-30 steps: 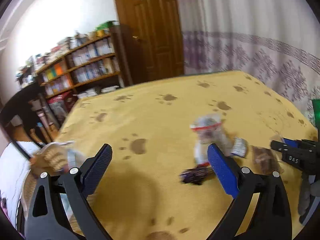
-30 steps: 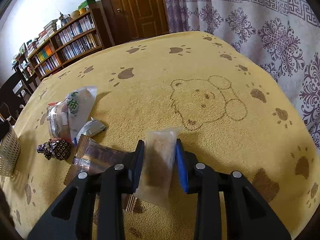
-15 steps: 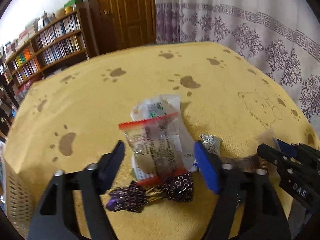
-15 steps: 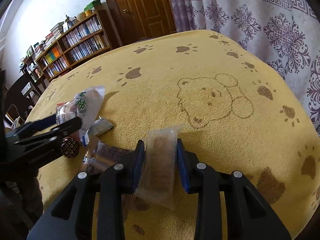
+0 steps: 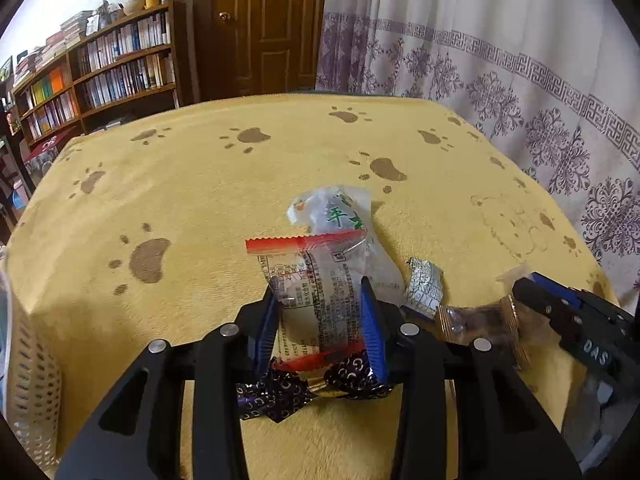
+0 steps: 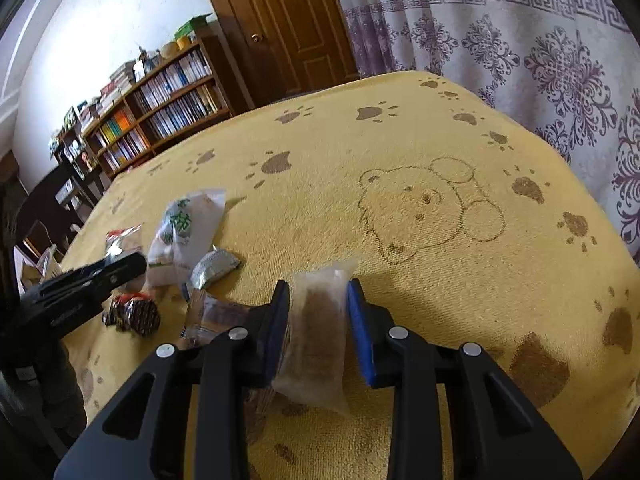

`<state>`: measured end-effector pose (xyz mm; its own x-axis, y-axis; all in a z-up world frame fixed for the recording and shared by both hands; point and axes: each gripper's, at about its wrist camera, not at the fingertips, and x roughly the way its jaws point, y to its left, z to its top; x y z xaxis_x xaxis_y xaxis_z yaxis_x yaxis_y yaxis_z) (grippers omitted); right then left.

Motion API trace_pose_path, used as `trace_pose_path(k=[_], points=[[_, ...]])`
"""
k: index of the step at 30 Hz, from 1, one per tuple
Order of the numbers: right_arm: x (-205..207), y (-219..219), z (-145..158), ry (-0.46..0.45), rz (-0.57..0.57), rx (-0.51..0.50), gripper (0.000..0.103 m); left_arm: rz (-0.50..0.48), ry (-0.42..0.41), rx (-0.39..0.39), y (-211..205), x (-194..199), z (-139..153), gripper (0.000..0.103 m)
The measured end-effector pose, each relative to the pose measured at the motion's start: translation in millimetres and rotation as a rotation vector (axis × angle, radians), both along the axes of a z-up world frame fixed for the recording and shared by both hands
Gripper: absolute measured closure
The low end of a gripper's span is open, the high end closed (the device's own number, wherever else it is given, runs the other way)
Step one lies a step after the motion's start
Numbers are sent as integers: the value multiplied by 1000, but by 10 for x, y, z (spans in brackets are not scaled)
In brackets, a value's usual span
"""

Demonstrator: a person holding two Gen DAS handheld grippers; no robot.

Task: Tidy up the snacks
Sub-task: 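Grasp the red-banded clear snack pack with the left tool while the right tool holds the granola bag, then carry the red-banded pack and granola bag toward the basket with both tools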

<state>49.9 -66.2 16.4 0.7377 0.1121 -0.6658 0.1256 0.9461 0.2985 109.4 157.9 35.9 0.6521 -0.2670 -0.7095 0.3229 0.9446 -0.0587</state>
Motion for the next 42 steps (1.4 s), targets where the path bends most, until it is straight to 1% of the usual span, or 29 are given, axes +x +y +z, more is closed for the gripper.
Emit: trace_pose_path(k=[5,10,15,16,19,21,25,28,30,32,34,36,42], points=[[-27,-135,40,-16,-13,80,74,15,-48,-21,114,-130,189,64],[-23,-241,40,-11,-14,149,74,30,-98,-39,205,-261,405,64],[-17,-337,47,-8,-29,182,74,53,-149,-39,290,-396,594,64],[-14,-353,46,-5,-34,180,72,59,-157,-40,310,-416,622,64],[-3,-293,46,7,-16,152,71,79,-186,-36,368,-468,706,64],[9,-201,42,21,5,111,71,92,-201,-31,405,-493,752,64],[55,9,-52,94,55,2,68,103,-210,-38,477,-528,804,64],[25,89,-52,99,61,-76,69,113,-215,-37,537,-562,821,64],[-1,105,-57,101,61,-101,71,122,-215,-39,578,-576,831,64],[-29,107,-61,97,65,-109,74,131,-218,-41,620,-594,845,64],[-41,81,-53,93,67,-95,76,142,-224,-43,665,-615,871,64],[-53,37,-19,80,65,-61,76,153,-233,-44,716,-641,901,64],[-127,-71,164,16,36,-7,77,199,-265,-28,871,-728,981,64]])
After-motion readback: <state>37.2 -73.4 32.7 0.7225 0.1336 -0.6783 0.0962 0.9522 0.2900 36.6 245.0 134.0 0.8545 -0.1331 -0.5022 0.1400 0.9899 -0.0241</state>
